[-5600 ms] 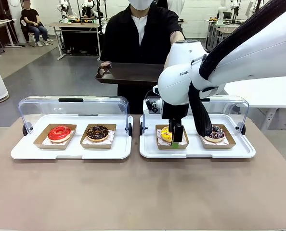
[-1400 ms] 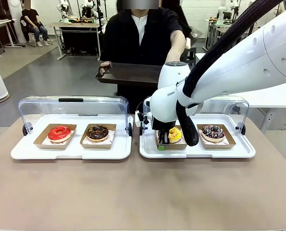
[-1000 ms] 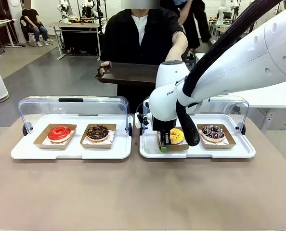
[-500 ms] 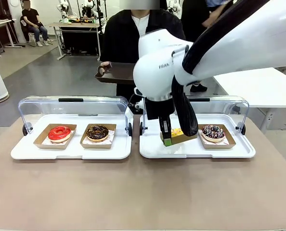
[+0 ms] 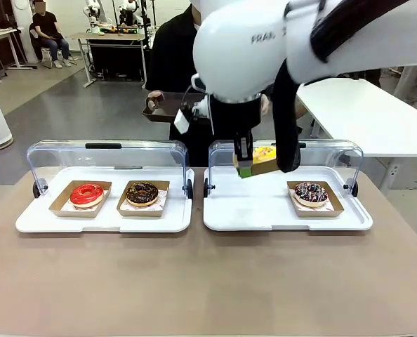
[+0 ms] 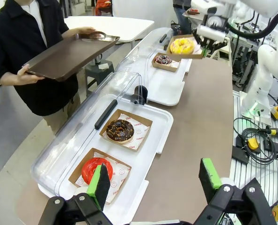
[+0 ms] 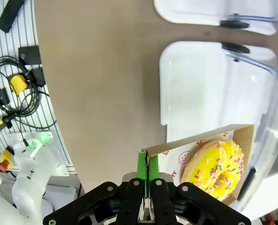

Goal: Provide the desired donut to the person.
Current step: Pick up and lift the Paper togo box containing the Donut pointed at by the person.

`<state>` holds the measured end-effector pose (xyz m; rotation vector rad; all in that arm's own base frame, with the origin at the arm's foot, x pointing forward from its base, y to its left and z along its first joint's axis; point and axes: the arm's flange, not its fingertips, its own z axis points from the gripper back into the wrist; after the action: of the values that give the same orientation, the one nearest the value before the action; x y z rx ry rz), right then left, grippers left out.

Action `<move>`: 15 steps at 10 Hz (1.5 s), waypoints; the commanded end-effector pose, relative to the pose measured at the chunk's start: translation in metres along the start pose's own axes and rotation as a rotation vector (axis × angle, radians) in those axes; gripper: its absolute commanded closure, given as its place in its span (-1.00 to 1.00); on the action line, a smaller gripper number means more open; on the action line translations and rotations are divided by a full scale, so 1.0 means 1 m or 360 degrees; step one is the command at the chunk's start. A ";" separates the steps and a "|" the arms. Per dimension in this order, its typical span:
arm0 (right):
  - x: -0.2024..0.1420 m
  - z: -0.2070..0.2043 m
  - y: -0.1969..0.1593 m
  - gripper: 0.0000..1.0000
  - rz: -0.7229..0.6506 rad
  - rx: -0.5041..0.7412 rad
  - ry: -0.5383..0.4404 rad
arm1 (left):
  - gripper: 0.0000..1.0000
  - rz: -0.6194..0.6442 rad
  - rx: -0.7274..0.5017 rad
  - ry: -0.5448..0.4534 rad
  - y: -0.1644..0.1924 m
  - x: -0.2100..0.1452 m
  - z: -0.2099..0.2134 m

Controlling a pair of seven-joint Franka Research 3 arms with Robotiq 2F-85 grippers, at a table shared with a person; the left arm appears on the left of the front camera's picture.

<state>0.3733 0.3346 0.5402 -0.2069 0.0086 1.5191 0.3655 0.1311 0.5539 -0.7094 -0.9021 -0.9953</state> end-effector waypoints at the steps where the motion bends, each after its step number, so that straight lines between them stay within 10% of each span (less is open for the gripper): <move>1: -0.013 0.026 0.008 1.00 -0.0096 -0.0099 0.0018 | -1.00 0.0000 -0.0004 -0.0018 -0.001 0.002 0.001; 15: -0.032 0.061 0.009 1.00 -0.0112 -0.0130 -0.0051 | -1.00 0.0000 -0.0004 -0.0018 -0.001 0.002 0.001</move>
<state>0.3570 0.3114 0.6015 -0.2397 -0.0821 1.4594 0.3655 0.1311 0.5539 -0.7094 -0.9021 -0.9954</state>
